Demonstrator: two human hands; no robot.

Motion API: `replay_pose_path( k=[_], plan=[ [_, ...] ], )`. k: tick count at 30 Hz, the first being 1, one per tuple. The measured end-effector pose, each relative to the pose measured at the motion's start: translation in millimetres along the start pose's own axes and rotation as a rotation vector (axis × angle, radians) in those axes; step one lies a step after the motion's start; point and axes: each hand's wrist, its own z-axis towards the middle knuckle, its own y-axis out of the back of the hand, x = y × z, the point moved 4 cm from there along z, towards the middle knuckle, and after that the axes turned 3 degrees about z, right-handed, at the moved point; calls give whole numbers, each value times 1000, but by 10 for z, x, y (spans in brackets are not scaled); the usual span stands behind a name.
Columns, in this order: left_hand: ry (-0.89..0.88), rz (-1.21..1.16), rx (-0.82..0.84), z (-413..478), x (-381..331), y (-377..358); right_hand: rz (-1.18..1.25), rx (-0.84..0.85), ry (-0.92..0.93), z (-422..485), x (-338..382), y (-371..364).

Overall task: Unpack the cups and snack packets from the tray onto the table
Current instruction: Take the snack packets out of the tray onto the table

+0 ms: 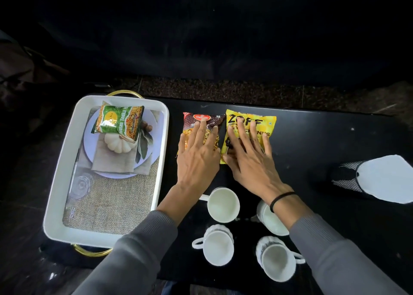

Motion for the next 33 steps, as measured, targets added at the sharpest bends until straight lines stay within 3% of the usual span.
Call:
replay_pose_path(
  k=[8,12,25,33],
  plan=[
    [-16,-34,-12,-75,99,81,-21,113,54,-63,-19,146],
    [-21,-82,-22,-117,191,149,-17,63,21,-36,149,281],
    [123,-167,-118,-330,1064,530,146,-96,199,354,1361,408],
    [290,-241,-159,-410,1914,735,249,-11,251,760,2094,223]
  ],
)
